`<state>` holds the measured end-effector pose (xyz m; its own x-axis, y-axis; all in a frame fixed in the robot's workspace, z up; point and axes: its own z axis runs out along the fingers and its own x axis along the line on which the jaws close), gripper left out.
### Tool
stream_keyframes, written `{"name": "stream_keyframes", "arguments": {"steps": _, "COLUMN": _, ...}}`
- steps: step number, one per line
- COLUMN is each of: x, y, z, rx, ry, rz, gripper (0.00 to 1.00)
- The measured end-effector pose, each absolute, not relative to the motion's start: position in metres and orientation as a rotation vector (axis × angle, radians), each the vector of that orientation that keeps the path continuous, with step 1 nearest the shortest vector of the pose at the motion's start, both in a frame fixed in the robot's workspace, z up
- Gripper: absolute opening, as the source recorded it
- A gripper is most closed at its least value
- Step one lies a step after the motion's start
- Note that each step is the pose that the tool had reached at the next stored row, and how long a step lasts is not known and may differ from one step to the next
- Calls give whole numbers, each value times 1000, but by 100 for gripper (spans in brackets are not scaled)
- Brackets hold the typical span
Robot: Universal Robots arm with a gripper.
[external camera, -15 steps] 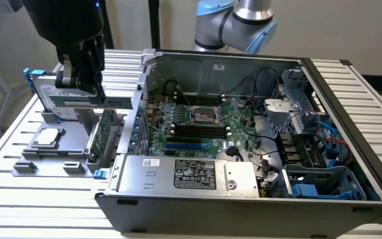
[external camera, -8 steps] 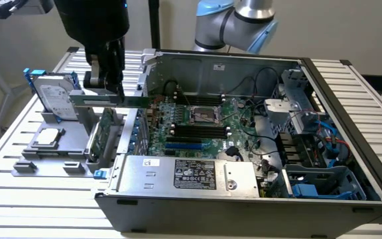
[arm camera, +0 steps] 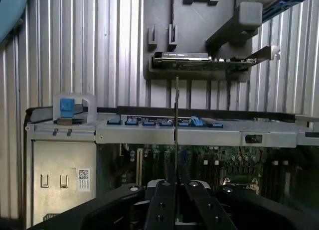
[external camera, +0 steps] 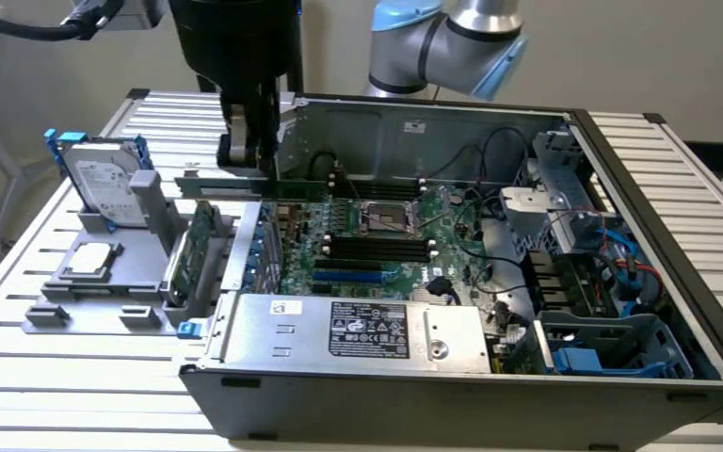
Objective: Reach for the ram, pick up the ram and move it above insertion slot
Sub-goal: 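Pick up the ram and move it above insertion slot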
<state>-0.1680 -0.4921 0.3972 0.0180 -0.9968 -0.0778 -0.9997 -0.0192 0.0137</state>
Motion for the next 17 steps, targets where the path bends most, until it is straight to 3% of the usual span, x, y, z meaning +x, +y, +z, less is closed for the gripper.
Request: {"name": "stream_keyframes", "arguments": {"steps": 17, "x": -94, "y": -481, "z": 395, "rx": -2200, "ry": 2159, "rz": 119, "gripper": 13}}
